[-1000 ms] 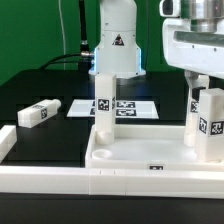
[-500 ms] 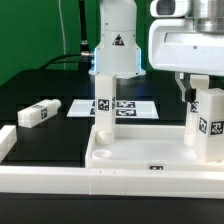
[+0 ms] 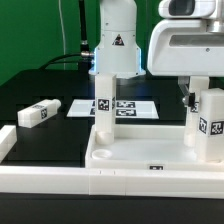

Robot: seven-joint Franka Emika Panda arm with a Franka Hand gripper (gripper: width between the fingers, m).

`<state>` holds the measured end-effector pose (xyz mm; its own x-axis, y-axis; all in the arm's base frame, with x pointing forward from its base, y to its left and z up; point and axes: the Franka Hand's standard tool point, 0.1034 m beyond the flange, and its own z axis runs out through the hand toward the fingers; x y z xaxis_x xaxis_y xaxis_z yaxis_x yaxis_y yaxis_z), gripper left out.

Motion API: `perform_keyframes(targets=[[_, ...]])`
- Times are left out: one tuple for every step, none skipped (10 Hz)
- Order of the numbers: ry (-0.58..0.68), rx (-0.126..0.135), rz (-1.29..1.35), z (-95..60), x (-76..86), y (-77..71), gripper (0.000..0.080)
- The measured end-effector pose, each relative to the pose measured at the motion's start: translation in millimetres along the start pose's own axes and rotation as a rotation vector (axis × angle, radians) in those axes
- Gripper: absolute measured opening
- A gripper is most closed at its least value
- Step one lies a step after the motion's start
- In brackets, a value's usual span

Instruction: Assemble desk

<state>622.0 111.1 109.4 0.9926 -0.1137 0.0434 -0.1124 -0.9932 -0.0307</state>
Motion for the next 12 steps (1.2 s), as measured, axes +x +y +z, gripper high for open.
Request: perform_keyframes(targets=[[0.001,-0.007,-0.101,-0.3,0.1,-0.9,0.0649],[0.004,-0.007,-0.162,-1.8,1.7,-1.5,0.0649],[0.005,-0.007,-0.223,-2.2,2.5,-0.9,0.0649],[0.004,-0.007,-0.265,-1.8,2.4,-0.1,0.062],[0.004,-0.006,-0.243,-1.7,2.3,-0.2,0.0486],[0.004,-0.006,-0.242,-1.6,2.4,0.0,0.035],[0.005,-0.008,-0.24,-1.7,2.9,1.8,0.035],[0.005,-0.008,-0.237,-1.7,2.9,1.7,0.0288],[0.003,-0.006,-0.184,-1.8,2.6,2.2,0.0288],[0.001,-0.006,-0.136,-2.0,2.4,2.6,0.0288],[0.001,-0.003,-0.066,-1.8,2.4,2.9,0.0288],[-0.001,0.004,0.072,-1.0,2.5,4.5,0.0288]])
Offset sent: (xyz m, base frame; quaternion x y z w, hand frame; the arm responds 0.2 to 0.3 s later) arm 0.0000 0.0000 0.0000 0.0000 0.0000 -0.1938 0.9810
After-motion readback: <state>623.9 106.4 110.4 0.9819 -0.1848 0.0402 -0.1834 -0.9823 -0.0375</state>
